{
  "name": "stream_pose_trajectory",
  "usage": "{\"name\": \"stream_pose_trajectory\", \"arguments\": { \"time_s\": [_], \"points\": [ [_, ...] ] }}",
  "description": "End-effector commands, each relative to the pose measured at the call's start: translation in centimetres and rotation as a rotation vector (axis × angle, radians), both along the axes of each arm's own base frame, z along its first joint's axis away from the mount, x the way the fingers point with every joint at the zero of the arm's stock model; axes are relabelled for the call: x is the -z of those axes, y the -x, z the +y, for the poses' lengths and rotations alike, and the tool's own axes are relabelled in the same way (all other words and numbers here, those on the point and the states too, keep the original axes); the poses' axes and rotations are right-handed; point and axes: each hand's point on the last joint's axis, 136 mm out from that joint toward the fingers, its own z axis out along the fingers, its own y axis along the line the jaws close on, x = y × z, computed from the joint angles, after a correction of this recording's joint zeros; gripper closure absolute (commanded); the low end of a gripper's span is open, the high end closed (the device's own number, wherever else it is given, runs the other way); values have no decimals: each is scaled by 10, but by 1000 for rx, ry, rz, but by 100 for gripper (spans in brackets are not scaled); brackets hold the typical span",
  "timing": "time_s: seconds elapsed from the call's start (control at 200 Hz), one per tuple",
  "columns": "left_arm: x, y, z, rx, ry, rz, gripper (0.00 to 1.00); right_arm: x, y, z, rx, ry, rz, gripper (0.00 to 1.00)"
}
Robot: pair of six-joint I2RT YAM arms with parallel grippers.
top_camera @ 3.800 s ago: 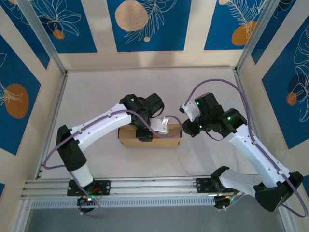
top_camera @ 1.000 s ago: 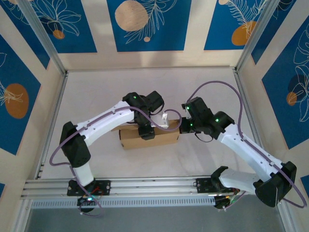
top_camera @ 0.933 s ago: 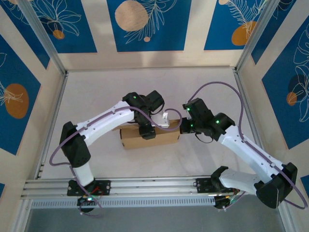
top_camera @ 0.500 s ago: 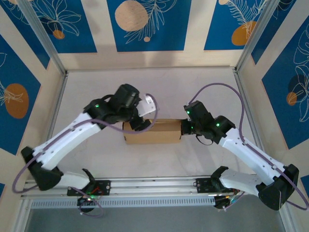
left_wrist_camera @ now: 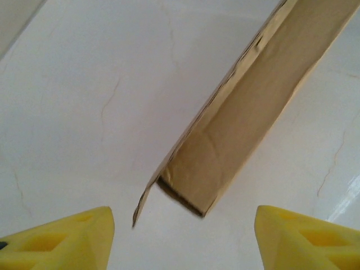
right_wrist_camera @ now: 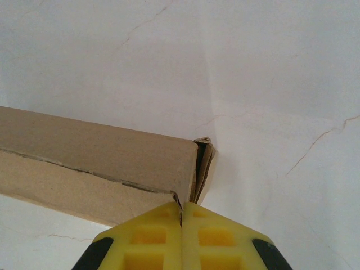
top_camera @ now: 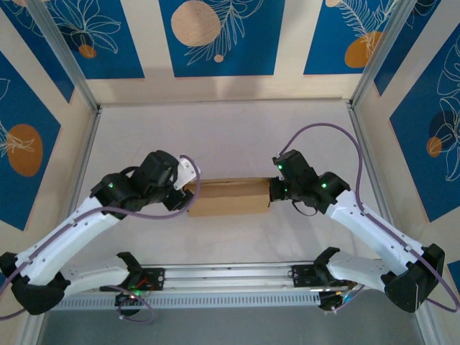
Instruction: Fold the paper box
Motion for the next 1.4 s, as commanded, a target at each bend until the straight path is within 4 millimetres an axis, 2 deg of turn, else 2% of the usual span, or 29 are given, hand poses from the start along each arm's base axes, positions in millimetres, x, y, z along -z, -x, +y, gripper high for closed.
{"name": "stream_pose_trajectory", "arguments": {
  "time_s": [0.0, 0.24, 0.42, 0.645, 0.77, 0.855, 0.92, 1.095, 1.316, 1.396],
  "points": [
    [10, -3, 13, -72, 17, 37, 37, 3, 3, 2, -22, 15, 24, 100],
    [33, -16, 17, -102, 94, 105, 46, 1, 1, 5, -30, 9, 27, 100],
    [36, -32, 9, -106, 124, 103, 52, 3, 2, 7, -32, 3, 35, 100],
    [51, -37, 2, -95, 128, 150, 73, 0, 2, 7, -29, -1, 31, 100],
    [55, -37, 7, -111, 114, 149, 76, 0, 2, 7, -31, 0, 31, 100],
    [55, -37, 12, -133, 112, 138, 75, 1, 1, 7, -30, -2, 30, 100],
    [55, -40, 18, -162, 108, 126, 70, 1, 1, 8, -32, -4, 32, 100],
    [60, -41, 21, -183, 127, 135, 71, 1, 1, 10, -33, -13, 35, 100],
    [55, -37, 15, -166, 169, 174, 100, 0, 1, 11, -37, -15, 33, 100],
    [52, -35, 12, -169, 194, 193, 100, 1, 1, 11, -39, -14, 34, 100]
  ]
}}
